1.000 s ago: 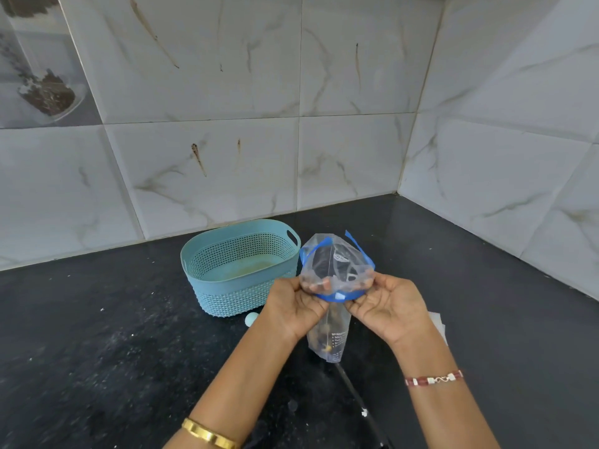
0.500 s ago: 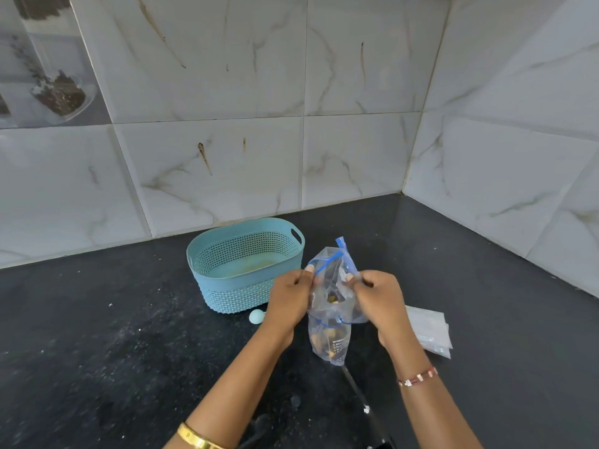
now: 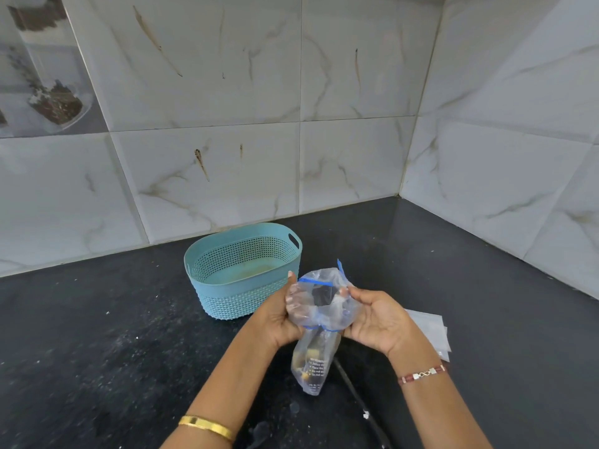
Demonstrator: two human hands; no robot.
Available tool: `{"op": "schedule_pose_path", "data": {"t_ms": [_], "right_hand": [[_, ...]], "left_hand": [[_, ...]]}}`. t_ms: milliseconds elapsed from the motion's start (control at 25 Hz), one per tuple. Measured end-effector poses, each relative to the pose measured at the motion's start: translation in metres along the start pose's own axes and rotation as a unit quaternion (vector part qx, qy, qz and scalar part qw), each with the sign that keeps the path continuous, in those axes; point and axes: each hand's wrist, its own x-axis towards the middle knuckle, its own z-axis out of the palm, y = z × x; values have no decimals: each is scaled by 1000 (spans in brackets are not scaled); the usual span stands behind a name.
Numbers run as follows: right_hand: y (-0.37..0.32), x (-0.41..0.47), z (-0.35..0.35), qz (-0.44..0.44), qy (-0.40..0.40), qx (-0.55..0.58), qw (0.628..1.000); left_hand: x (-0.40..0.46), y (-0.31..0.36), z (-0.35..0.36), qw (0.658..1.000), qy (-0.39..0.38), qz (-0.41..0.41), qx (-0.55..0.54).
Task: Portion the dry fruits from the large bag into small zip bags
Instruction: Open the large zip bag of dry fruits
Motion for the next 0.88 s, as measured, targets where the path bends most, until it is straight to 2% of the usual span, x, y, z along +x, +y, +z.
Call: {"op": "schedule_pose_path", "data": {"t_ms": [160, 280, 360, 440, 640, 760, 880], "right_hand": [[-3, -1, 6, -15, 31, -22, 999], [0, 3, 9, -37, 100, -117, 987], [-3, 0, 7, -76, 148, -246, 955], [-12, -6, 8, -136, 173, -337, 915], [-22, -22, 19, -207, 157, -474, 841], [-23, -26, 24, -249, 166, -496, 815], [-23, -24, 28, -265, 172, -492, 811]], "left_hand": [[-2, 6, -5, 991, -14, -18, 131], [-4, 0, -5, 950, 75, 45, 301], [-5, -2, -4, 910, 130, 113, 376], [-7, 4, 2, 875, 138, 169, 432], [-7, 15, 8, 785, 148, 221, 559], [-7, 16, 7, 779, 145, 239, 562], [-9, 18, 9, 781, 142, 256, 552]]}}
